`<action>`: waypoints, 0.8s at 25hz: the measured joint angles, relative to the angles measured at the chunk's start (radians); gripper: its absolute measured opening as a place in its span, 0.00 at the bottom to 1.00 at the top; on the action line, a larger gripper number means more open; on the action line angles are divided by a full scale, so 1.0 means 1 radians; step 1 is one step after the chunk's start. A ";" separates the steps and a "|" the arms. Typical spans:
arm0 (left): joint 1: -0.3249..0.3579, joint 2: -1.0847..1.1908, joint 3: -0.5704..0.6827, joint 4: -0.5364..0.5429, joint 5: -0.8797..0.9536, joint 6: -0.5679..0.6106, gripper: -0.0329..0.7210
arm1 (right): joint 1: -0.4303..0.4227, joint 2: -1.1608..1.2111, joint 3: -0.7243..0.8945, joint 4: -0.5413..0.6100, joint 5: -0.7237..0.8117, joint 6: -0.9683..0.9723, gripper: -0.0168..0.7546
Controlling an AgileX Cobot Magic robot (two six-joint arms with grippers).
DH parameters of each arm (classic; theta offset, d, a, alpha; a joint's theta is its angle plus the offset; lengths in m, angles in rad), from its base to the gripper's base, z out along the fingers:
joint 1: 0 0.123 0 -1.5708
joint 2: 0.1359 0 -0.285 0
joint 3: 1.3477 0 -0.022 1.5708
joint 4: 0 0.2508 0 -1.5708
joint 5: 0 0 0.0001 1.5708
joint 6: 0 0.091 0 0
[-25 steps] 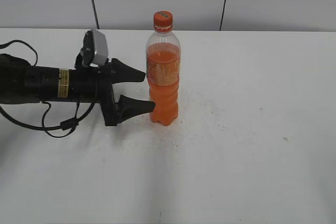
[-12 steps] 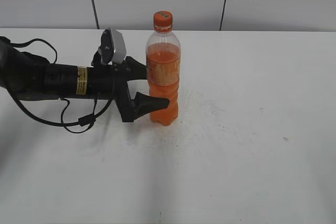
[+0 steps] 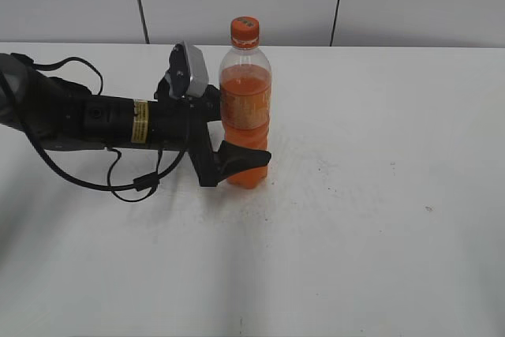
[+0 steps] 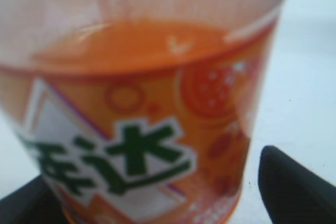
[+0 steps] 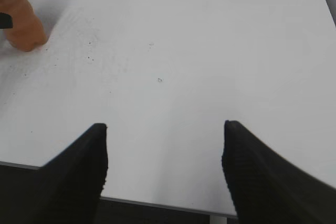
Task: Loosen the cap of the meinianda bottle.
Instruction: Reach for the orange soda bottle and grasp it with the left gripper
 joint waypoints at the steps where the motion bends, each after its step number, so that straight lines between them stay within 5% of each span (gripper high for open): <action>1: 0.000 0.000 0.000 -0.008 0.005 0.000 0.83 | 0.000 0.000 0.000 0.000 0.000 0.000 0.68; 6: 0.000 0.000 0.000 -0.061 0.015 0.000 0.80 | 0.000 0.000 0.000 0.000 0.000 0.000 0.68; 13: -0.001 0.000 0.000 -0.057 0.017 -0.001 0.61 | 0.000 0.000 0.000 0.000 0.000 0.000 0.68; 20: -0.001 0.000 0.000 -0.056 0.017 -0.004 0.60 | 0.000 0.000 0.000 0.000 0.000 0.000 0.68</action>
